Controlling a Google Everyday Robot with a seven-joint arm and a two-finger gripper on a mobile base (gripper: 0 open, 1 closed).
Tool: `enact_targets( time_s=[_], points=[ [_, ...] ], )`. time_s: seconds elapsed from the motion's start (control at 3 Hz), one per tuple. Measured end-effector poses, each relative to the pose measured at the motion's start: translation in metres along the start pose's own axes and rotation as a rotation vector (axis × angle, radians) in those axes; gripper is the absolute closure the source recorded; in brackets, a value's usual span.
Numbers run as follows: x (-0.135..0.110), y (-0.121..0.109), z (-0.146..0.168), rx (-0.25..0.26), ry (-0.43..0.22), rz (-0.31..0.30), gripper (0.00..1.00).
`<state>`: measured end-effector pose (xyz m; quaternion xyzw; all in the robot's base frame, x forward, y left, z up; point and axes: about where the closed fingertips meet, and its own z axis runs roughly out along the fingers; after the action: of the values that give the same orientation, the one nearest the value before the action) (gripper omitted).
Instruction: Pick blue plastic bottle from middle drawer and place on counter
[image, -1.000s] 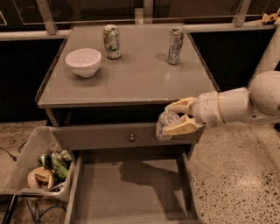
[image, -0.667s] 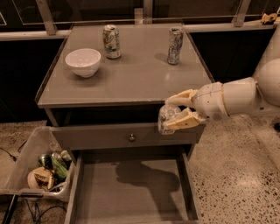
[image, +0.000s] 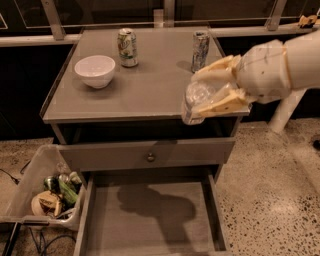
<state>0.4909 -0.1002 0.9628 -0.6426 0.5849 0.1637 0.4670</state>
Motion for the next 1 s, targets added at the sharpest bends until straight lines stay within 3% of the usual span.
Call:
enact_targets(
  time_s=[0.33, 0.67, 1.0],
  points=[
    [-0.045, -0.031, -0.035, 0.041, -0.009, -0.066, 1.0],
    [-0.045, -0.049, -0.046, 0.092, -0.018, -0.085, 1.0],
    [-0.045, -0.049, -0.046, 0.092, -0.019, -0.085, 1.0]
  ],
)
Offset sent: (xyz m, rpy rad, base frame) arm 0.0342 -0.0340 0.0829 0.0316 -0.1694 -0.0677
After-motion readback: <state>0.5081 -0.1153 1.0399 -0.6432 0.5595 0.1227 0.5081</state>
